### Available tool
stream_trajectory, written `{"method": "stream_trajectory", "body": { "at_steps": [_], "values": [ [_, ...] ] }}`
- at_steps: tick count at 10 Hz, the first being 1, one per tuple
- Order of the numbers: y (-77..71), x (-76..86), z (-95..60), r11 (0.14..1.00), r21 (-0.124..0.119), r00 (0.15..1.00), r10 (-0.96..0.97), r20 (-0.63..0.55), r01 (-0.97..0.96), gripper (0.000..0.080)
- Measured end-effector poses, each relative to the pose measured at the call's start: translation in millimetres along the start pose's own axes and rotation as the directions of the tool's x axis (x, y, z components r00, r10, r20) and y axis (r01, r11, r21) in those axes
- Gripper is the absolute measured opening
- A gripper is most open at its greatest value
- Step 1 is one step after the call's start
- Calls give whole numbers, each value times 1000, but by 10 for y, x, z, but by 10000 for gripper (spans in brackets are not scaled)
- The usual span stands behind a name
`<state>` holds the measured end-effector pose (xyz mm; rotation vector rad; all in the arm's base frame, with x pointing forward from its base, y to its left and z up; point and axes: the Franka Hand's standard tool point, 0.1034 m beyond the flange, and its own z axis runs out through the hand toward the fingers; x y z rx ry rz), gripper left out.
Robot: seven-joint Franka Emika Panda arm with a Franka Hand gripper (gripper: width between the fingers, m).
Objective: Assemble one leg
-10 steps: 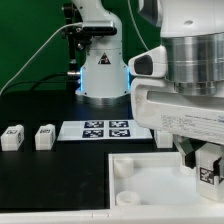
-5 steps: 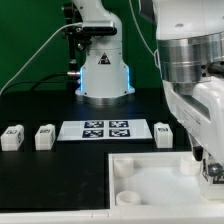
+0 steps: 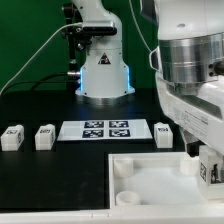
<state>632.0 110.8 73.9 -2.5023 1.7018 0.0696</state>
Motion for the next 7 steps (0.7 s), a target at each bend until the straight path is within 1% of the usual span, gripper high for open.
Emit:
{"method": "stream_trajectory", "body": {
  "at_steps": [1,2,5,6,7],
  "values": [
    [-8,-44,5,990,-6,990,-139,-8,139,633],
    [-6,-29,3,976,-4,976,-216,-5,216,647],
    [-2,-11,2,876,-6,876,-482,-5,482,649],
    [-2,-12,14,822,-12,822,-570,-9,570,649],
    [-9,-27,55,681,-40,681,-732,-23,731,649]
  ]
}}
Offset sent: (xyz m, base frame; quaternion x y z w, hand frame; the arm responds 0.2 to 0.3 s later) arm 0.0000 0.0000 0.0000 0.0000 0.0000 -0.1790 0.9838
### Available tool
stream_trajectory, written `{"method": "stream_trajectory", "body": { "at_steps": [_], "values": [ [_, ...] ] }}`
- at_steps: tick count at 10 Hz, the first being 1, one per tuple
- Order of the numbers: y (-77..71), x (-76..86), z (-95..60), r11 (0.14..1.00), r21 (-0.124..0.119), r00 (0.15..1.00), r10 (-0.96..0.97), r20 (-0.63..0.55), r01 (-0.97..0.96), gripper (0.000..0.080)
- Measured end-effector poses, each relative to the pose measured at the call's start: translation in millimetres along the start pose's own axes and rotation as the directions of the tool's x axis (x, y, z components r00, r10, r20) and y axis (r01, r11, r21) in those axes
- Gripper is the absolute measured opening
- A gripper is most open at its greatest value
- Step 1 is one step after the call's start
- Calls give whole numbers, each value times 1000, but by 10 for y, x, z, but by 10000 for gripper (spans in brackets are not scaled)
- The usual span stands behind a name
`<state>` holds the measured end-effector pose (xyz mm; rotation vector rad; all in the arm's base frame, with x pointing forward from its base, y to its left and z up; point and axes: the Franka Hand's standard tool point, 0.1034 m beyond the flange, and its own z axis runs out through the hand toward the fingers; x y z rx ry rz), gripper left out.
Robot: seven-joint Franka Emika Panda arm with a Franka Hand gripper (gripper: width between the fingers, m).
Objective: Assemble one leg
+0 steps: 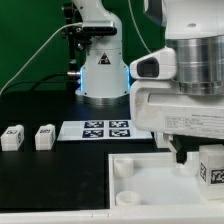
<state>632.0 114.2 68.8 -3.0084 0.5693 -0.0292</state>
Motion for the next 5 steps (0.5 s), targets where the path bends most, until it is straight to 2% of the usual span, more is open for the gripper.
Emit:
{"method": "stream_trajectory", "body": {
  "at_steps": [1,2,3,5],
  "values": [
    [-46,-30,4,986,-21,986,-164,-6,164,649],
    [-69,-41,1,955,-26,955,-296,-4,296,649],
    [-52,-34,7,939,-24,940,-342,-2,342,649],
    [-57,-37,8,960,-24,960,-280,-3,280,639]
  ]
}}
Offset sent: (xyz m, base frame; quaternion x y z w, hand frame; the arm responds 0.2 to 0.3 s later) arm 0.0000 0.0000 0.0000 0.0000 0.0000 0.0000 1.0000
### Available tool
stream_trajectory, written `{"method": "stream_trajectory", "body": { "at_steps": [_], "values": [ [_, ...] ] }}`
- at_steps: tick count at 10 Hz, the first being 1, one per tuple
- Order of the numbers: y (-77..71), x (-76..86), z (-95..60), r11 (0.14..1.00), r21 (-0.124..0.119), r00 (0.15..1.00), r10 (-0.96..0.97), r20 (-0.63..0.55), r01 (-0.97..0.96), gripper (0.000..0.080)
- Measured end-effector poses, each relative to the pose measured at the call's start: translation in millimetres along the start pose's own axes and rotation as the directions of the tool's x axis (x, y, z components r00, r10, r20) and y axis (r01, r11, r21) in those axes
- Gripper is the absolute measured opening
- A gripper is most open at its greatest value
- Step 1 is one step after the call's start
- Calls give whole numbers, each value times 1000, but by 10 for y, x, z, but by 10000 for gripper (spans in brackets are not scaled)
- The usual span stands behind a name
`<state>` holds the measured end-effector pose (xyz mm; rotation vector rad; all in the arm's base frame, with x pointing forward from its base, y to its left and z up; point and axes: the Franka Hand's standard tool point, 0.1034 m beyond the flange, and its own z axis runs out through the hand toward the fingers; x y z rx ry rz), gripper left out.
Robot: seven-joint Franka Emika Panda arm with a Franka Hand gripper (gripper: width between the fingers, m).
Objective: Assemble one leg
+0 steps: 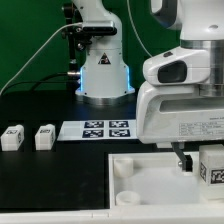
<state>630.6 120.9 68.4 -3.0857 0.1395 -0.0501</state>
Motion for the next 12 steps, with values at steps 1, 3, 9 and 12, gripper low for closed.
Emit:
{"method": "stream_trajectory", "body": {
  "at_steps": [1,3,9,12],
  "values": [
    [4,1,0,1000,0,1000,-2,0,2,460],
    [-6,-1,1,988,6,988,155,2,-155,291],
    [30,29,14,535,23,535,844,41,-845,293],
    [-34,7,35,128,22,129,989,71,-992,294]
  ]
}}
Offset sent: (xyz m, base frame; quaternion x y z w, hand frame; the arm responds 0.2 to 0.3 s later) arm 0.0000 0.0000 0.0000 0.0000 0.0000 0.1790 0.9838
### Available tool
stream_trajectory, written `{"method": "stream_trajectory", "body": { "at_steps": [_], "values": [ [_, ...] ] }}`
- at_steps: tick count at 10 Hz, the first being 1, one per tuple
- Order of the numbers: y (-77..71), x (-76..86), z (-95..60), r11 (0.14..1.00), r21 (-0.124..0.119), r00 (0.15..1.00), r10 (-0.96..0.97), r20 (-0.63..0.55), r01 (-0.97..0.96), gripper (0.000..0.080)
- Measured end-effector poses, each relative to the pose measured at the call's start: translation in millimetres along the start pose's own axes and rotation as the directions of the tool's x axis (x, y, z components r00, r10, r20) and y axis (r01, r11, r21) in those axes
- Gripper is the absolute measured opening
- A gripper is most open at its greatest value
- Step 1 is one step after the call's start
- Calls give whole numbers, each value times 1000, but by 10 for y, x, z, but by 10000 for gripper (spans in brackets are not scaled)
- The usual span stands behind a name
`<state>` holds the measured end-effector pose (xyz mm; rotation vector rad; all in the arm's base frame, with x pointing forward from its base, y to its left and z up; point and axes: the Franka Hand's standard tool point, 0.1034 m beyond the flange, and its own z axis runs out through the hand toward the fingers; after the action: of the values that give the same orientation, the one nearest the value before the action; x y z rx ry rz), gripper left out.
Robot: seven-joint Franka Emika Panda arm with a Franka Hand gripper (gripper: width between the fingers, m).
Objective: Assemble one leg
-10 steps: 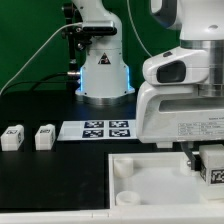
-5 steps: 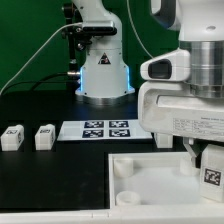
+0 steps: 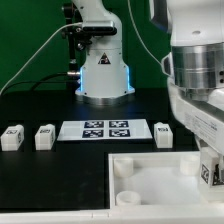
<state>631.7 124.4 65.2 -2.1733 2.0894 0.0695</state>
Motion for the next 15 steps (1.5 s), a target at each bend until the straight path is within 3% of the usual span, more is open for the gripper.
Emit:
{"method": "stream_trajectory", "body": {
  "at_steps": [2,3,4,5,6,9,11,13,14,15],
  "values": [
    [0,0,1,1000,0,1000,14,0,-14,294],
    [3,0,7,1000,-1,1000,-11,0,11,386],
    [4,0,9,999,-1,999,-52,0,52,538],
    [8,-1,13,997,-3,997,-80,-1,80,538],
    [26,10,21,964,-14,964,-265,-2,265,626],
    [28,32,20,751,-19,751,-660,1,660,646],
    [28,43,21,650,-20,650,-760,3,760,649],
    [23,57,22,448,-29,448,-894,4,894,649],
    [16,55,28,325,-51,325,-946,-1,944,649],
    [-2,70,20,130,-71,130,-992,-2,989,649]
  ]
}}
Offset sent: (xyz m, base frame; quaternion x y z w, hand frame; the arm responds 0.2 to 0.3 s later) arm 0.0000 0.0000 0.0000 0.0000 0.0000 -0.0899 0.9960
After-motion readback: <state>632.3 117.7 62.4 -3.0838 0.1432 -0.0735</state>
